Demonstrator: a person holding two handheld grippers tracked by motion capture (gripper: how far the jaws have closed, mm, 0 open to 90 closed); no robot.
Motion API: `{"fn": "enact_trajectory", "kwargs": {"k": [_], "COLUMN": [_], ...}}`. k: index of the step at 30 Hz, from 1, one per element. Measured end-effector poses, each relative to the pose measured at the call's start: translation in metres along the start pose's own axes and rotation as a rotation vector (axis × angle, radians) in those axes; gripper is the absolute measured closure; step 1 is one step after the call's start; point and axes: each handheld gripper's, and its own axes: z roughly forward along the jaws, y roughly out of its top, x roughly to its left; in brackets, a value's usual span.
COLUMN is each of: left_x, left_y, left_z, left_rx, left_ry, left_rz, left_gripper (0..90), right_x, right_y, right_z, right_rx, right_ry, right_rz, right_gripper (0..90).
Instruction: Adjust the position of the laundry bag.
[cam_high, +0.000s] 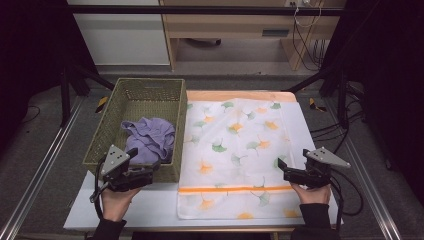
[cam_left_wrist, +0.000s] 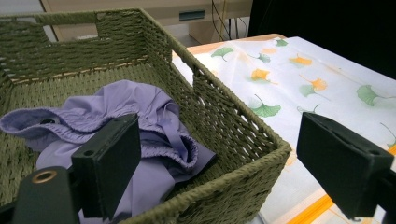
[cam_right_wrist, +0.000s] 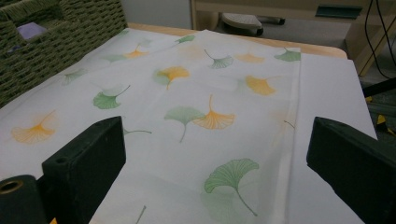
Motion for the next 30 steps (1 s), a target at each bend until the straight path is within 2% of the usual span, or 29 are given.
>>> {"fn": "enact_trajectory", "kwargs": {"k": [9,13,16,18,21,30], "left_x": [-0.012,-0.022,-0.026,-0.033,-0.036,-0.057], "left_y": [0.001,0.004,0.004,0.005,0.006,0.003], "left_z": [0.007,0.008,0.008,0.006,0.006,0.008], "left_rx": [0.0,-0.01,-0.015,-0.025,-0.025,0.002], "left_ry": [-0.025,-0.047,-0.058,-0.081,-0.095,-0.133], "left_rz": [0.012,0.021,0.023,0.035,0.031,0.068], "left_gripper": [14.4,16.0,19.1,20.6,22.1,32.8], "right_x": [0.003,0.006,0.007,0.008,0.008,0.01], "right_y": [-0.001,0.0,0.0,0.001,0.001,0.0], "right_z": [0.002,0.003,0.002,0.002,0.003,0.004], "right_rx": [0.008,0.006,0.005,0.007,0.009,0.026], "right_ry": [0.016,0.017,0.026,0.03,0.028,0.041], "right_rz": [0.01,0.004,0.001,0.004,-0.001,0.002], "right_gripper": [6.9,7.8,8.8,9.0,9.9,14.0]}}
